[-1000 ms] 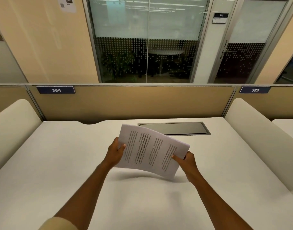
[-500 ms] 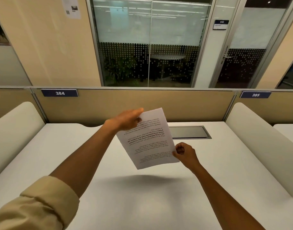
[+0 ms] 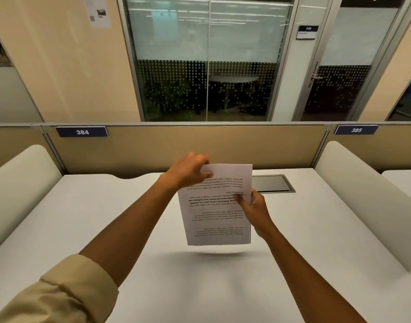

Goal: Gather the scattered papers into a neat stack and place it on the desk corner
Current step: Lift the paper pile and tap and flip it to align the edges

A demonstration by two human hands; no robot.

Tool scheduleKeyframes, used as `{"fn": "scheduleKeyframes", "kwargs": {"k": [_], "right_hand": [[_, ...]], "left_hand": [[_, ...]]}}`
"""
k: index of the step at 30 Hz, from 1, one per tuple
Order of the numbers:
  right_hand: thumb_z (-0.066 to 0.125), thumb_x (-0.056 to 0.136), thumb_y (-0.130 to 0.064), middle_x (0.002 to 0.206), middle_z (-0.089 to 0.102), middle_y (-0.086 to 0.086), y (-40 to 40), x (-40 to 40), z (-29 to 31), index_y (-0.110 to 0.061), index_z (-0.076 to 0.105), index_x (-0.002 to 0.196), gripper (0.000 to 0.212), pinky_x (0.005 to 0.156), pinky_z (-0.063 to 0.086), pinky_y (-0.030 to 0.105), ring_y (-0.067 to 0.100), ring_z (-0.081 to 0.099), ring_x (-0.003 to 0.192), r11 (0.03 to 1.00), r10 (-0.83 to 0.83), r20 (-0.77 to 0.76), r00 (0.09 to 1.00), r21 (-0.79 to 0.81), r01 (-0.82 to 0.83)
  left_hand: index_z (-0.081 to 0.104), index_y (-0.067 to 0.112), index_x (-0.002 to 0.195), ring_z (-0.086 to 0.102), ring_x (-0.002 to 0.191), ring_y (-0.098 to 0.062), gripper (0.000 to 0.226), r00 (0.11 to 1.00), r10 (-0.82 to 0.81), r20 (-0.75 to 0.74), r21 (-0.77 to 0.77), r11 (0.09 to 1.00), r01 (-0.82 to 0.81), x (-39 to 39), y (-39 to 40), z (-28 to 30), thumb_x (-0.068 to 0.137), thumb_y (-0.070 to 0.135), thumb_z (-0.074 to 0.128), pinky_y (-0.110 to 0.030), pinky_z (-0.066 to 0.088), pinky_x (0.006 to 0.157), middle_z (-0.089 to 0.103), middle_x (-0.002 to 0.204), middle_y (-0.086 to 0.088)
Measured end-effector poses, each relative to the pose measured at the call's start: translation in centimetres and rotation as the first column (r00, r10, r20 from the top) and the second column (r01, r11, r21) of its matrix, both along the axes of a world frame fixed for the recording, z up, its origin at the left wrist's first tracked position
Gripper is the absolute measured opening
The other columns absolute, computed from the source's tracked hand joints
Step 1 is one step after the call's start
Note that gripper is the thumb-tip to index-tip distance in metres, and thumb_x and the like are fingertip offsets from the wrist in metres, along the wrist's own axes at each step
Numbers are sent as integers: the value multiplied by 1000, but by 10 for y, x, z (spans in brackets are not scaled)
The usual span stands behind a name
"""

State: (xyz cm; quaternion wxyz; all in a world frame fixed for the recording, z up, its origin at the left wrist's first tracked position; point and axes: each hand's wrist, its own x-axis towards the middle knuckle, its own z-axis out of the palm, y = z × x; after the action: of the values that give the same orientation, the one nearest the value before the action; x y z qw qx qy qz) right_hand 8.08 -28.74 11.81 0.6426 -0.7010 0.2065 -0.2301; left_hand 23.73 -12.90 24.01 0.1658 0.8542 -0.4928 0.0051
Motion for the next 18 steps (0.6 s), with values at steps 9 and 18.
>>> {"fn": "scheduleKeyframes", "kwargs": {"k": [9, 18], "right_hand": [[63, 92, -22, 108, 70, 3, -5, -12, -16, -19, 57, 117, 26, 69, 62, 32, 22, 71, 89, 999, -47, -13, 999, 15, 47], [65, 91, -23, 104, 71, -1, 13, -9, -22, -29, 58, 109, 20, 62, 59, 25, 22, 71, 87, 995, -92, 17, 996, 37, 91]], "left_hand": [[57, 4, 107, 73, 86, -29, 44, 596, -72, -800, -471, 692, -548, 1, 44, -77, 72, 15, 83, -46, 59, 83, 74, 93, -15], [58, 22, 110, 71, 89, -21, 14, 623, -75, -779, -549, 563, -618, -50, 34, -133, 96, 21, 54, -35, 61, 72, 70, 104, -1]]}}
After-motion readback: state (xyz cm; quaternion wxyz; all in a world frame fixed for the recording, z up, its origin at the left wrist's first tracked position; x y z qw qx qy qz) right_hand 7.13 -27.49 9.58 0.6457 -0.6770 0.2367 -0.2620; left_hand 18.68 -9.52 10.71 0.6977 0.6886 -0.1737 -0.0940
